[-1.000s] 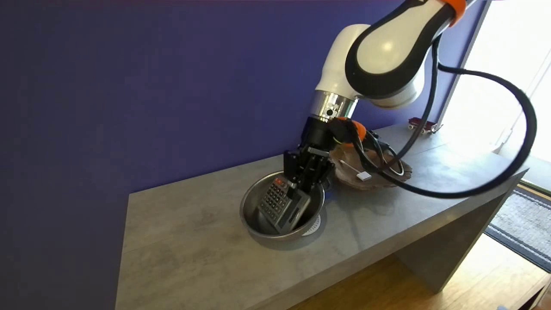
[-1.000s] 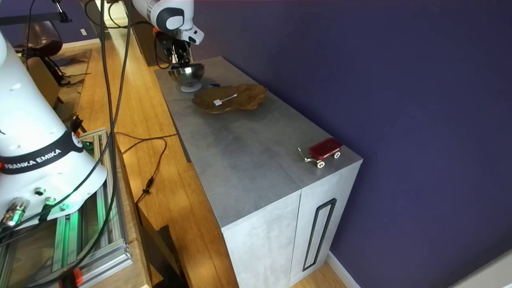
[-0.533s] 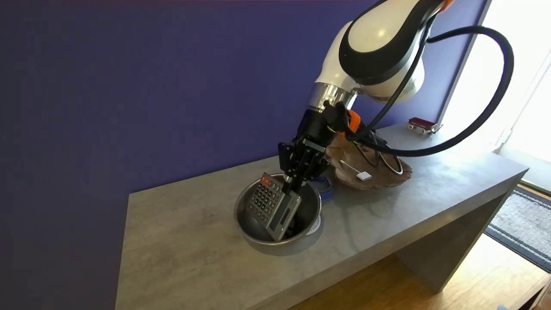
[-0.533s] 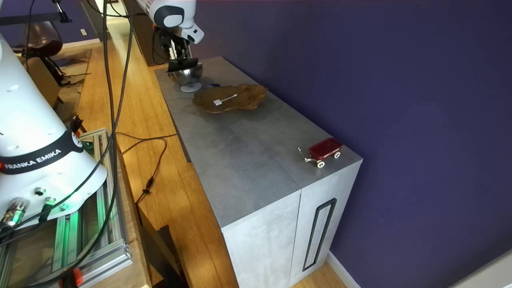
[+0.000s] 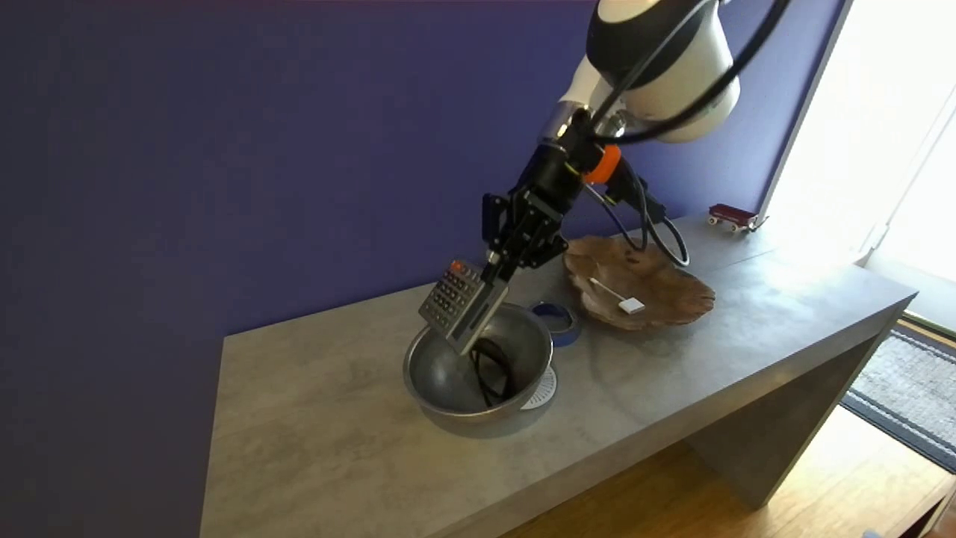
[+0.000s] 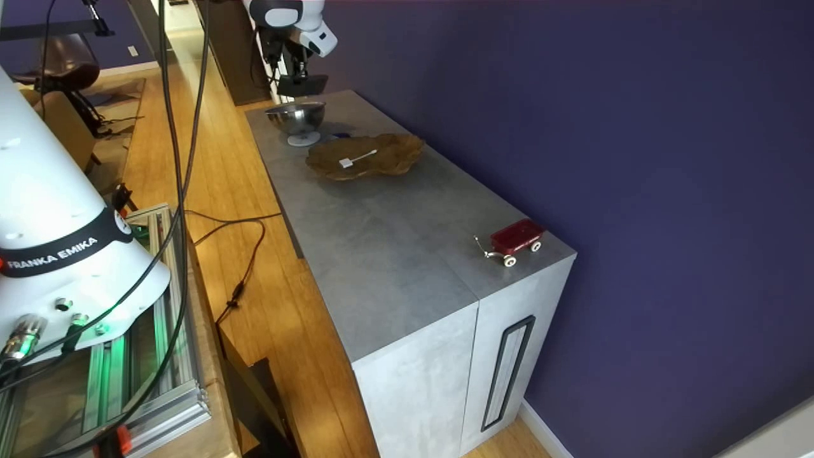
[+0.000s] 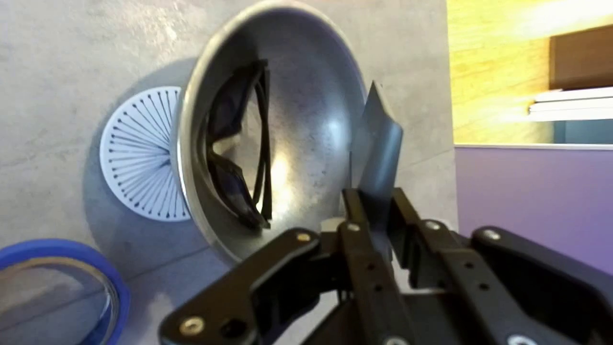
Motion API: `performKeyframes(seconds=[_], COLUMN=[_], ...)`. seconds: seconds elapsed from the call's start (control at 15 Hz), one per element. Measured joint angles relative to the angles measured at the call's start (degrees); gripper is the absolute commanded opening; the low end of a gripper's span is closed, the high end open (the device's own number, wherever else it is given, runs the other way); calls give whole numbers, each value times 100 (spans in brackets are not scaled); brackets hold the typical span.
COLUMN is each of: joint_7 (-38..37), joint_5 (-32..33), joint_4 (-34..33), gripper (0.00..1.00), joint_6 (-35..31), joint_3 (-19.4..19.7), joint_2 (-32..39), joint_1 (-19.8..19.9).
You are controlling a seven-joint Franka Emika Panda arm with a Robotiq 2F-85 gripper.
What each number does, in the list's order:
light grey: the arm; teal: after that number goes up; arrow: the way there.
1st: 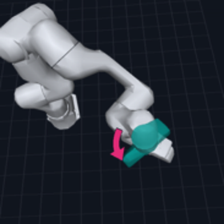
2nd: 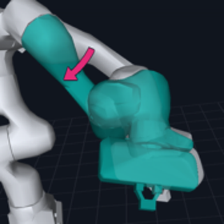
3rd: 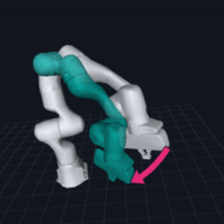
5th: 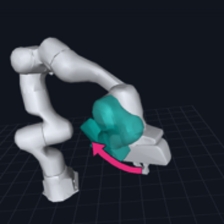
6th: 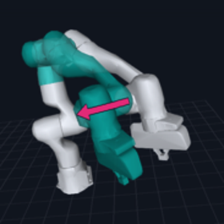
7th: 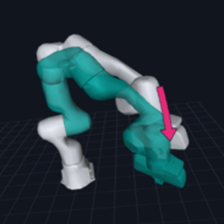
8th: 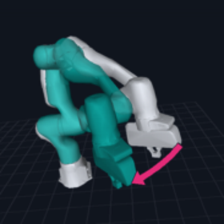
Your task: Remove the calculator from the silver bowl and put it on the table to the right
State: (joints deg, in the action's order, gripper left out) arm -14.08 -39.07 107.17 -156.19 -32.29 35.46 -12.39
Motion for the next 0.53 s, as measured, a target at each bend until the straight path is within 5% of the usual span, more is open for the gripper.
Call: performKeyframes(seconds=[0.2, 0.53], joint_7=[359, 1575], joint_5=[-589, -1685], joint_4=[107, 779], gripper=[4, 4], joint_6=[568, 2557], joint_3=[-47, 332], joint_2=[-518, -1533], joint_1=[472, 1120])
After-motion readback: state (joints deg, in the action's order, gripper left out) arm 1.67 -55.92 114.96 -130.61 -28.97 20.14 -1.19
